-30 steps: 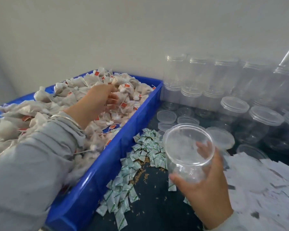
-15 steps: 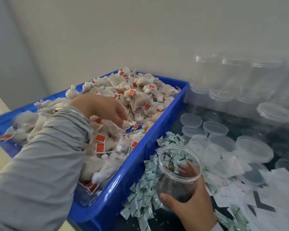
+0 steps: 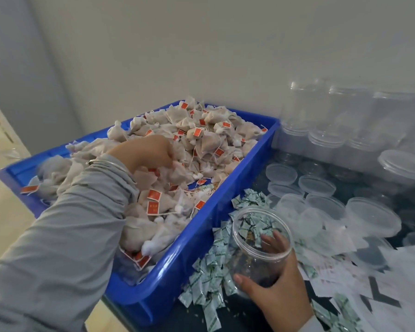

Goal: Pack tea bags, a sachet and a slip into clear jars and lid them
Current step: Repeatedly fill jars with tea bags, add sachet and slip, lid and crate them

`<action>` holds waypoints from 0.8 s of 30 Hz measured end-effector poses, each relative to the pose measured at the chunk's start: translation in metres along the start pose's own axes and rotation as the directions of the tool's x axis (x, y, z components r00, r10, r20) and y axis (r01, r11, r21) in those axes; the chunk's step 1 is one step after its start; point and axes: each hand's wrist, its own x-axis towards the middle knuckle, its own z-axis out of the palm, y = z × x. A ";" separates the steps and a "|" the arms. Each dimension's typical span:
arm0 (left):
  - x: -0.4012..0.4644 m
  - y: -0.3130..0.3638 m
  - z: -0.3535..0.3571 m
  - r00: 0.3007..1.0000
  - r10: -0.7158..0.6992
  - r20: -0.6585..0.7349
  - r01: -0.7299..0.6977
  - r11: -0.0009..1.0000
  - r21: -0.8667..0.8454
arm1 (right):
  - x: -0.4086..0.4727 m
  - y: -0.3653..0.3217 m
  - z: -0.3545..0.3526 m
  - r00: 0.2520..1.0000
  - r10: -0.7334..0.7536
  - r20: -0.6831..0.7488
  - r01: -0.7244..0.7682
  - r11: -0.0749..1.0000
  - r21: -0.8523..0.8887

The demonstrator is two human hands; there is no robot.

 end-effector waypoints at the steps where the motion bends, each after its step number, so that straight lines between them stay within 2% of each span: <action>1: -0.002 0.002 0.000 0.998 0.043 -0.043 -0.048 0.991 -0.127 | 0.000 0.000 0.000 1.000 0.001 0.001 -0.001 1.000 -0.002; 3: -0.008 0.010 0.000 0.989 0.120 -0.085 -0.145 0.901 -0.408 | 0.000 0.000 0.000 1.000 0.000 -0.001 0.000 1.000 -0.002; 4: -0.012 0.016 0.000 0.984 0.158 -0.081 -0.176 0.818 -0.547 | 0.000 0.000 0.000 1.000 -0.001 -0.004 0.001 1.000 -0.006; 6: -0.022 0.034 0.000 0.971 0.231 -0.056 -0.186 0.590 -0.786 | 0.000 -0.002 0.001 1.000 0.002 -0.011 -0.002 1.000 -0.005; 8: -0.029 0.050 0.003 0.943 0.329 -0.046 -0.175 0.377 -0.910 | 0.000 -0.003 0.002 1.000 -0.003 -0.017 0.003 1.000 -0.003; 10: -0.036 0.064 0.008 0.898 0.440 -0.026 -0.167 0.285 -0.944 | 0.000 -0.005 0.003 0.999 -0.016 -0.029 0.016 1.000 -0.007; 13: -0.044 0.081 0.017 0.821 0.567 0.069 -0.137 0.312 -0.940 | -0.001 -0.006 0.004 0.999 -0.017 -0.046 0.018 1.000 0.014; 18: -0.049 0.097 0.032 0.720 0.667 0.191 -0.078 0.351 -0.933 | -0.003 -0.007 0.005 0.999 -0.018 -0.049 0.020 0.999 0.037; 21: -0.048 0.096 0.033 0.708 0.665 0.237 -0.054 0.385 -0.921 | -0.003 -0.006 0.005 0.999 -0.012 -0.044 0.014 0.998 0.061; 24: -0.044 0.093 0.033 0.741 0.646 0.184 -0.042 0.317 -0.947 | -0.003 -0.006 0.006 0.998 -0.015 -0.054 0.017 0.999 0.036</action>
